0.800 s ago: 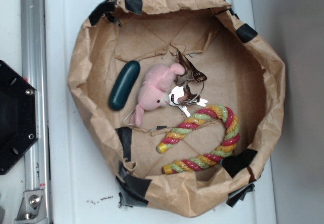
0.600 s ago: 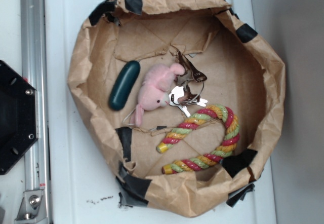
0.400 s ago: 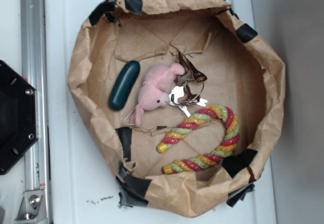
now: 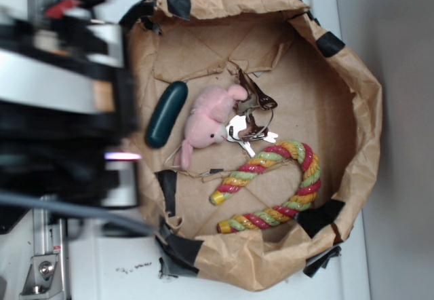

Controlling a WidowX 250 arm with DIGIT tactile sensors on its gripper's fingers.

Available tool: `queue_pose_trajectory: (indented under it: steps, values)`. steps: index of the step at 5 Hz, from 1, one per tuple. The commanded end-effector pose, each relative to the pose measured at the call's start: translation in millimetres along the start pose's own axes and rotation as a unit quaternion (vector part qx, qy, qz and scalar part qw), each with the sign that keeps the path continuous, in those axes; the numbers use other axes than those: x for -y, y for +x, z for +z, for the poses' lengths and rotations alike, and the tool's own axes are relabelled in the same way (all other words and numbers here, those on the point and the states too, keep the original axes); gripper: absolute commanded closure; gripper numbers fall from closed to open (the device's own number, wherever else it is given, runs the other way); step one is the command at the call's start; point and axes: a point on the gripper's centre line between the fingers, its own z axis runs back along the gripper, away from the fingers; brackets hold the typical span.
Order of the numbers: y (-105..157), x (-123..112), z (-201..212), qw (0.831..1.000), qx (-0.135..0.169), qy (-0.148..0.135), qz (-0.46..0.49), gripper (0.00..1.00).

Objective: Grab the multicolored rope.

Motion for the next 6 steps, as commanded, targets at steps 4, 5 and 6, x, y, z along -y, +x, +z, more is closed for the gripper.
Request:
queue_pose_trajectory:
  steps: [4, 5, 6]
  values:
    - [84.1, 37.6, -157.6, 0.977, -0.111, -0.102, -0.148, 0.0]
    - [55.2, 32.5, -129.8, 0.981, -0.091, -0.109, -0.135, 0.0]
    - [44.8, 36.1, -115.5, 0.985, -0.068, -0.095, -0.13, 0.0]
